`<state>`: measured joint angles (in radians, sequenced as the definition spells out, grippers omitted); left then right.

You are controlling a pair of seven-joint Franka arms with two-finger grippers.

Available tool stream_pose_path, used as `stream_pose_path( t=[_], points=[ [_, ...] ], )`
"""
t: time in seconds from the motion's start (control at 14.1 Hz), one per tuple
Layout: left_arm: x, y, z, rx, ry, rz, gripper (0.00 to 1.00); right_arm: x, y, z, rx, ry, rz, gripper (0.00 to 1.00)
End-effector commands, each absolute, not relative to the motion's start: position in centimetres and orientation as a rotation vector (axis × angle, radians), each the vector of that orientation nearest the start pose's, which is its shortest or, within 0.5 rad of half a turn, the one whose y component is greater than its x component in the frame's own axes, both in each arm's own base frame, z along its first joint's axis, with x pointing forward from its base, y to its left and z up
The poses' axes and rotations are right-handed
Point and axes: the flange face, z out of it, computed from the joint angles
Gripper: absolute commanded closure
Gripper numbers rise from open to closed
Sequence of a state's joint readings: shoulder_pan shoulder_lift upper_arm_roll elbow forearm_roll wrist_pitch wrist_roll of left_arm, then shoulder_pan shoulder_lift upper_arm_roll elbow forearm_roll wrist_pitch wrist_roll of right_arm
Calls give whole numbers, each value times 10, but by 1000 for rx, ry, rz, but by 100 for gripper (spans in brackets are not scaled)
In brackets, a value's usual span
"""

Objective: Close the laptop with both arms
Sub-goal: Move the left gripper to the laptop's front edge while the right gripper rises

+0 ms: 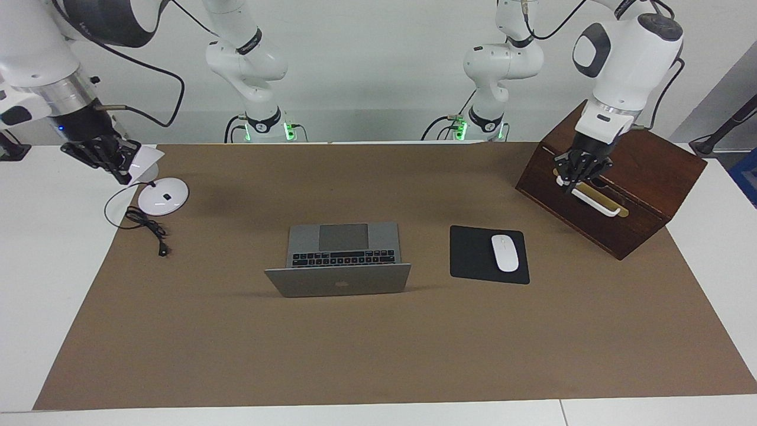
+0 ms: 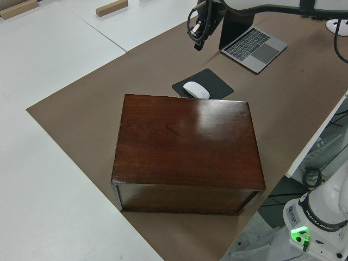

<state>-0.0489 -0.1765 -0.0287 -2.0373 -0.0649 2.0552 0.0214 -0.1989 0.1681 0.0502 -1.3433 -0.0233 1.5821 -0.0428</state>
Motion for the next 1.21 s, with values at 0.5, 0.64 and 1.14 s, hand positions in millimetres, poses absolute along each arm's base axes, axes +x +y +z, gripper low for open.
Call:
stream_pose_path(
  t=[0.5, 0.64, 1.14],
  points=[
    [471, -107, 498, -3238, 212, -579, 100, 704, -97, 575, -3155, 102, -319, 100],
    [464, -126, 487, -3255, 247, -620, 100, 715, -97, 559, -3151, 97, -348, 100],
    [442, -183, 437, -3275, 344, -800, 100, 722, -85, 554, -3147, 100, -385, 100]
  ],
)
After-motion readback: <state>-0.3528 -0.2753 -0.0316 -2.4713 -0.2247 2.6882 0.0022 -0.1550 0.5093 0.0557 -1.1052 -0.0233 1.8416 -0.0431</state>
